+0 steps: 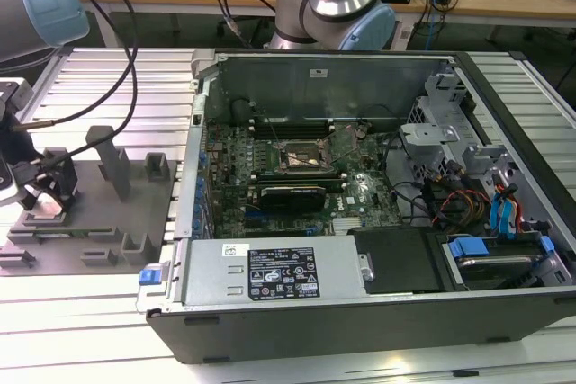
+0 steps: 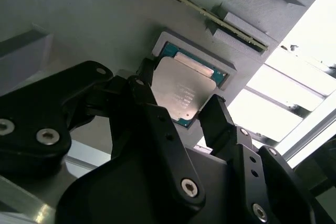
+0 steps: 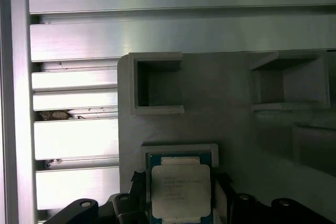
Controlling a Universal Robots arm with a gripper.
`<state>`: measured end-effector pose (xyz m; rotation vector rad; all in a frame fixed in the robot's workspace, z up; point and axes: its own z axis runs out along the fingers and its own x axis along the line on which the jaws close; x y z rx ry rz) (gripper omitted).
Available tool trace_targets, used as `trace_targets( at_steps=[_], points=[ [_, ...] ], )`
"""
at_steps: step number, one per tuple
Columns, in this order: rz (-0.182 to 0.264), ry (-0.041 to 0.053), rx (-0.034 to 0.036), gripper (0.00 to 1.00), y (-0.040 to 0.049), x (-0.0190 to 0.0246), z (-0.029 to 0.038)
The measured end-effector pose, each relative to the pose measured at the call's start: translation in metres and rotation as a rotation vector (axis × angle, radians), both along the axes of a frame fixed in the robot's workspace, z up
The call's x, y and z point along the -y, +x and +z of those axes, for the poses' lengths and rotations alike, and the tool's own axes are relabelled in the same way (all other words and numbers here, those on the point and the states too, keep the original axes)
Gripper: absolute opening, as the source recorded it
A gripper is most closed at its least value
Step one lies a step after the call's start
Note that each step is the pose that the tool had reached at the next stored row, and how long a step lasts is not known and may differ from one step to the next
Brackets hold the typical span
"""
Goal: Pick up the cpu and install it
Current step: 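Pick up the cpu and move it towards the insertion slot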
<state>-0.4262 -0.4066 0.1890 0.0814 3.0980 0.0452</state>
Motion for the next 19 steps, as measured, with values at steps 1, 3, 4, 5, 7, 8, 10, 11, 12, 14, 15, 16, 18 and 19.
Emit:
trace_targets(
  at_steps=[1, 3, 4, 5, 7, 8, 10, 11, 12, 14, 15, 16, 18, 19],
  points=[
    [0.000, 0.0000, 0.0000, 0.62, 0.0000, 0.0000, 0.0000],
    [0.000, 0.0000, -0.0001, 0.55, 0.0000, 0.0000, 0.0000],
    [0.000, -0.0001, 0.0000, 0.55, 0.0000, 0.0000, -0.0001],
    [0.000, 0.0000, 0.0000, 0.55, 0.0000, 0.0000, -0.0001],
    [0.000, 0.0000, 0.0000, 0.55, 0.0000, 0.0000, -0.0001],
    [0.000, 0.0003, 0.0006, 0.55, 0.0001, 0.0000, 0.0008],
    [0.000, -0.0001, 0.0000, 0.55, 0.0000, 0.0000, 0.0058],
    [0.000, 0.0000, 0.0001, 0.55, 0.0000, 0.0000, 0.0081],
    [0.000, 0.0000, 0.0000, 0.55, 0.0000, 0.0000, 0.0115],
    [0.000, 0.0000, 0.0001, 0.55, 0.0000, 0.0000, 0.0192],
    [0.000, 0.0000, 0.0000, 0.55, 0.0000, 0.0000, 0.0223],
    [0.000, 0.0000, 0.0001, 0.55, 0.0000, 0.0000, 0.0251],
    [0.000, 0.0000, 0.0000, 0.55, 0.0000, 0.0000, 0.0347],
    [0.000, 0.0000, 0.0000, 0.55, 0.0000, 0.0000, 0.0381]
  ],
)
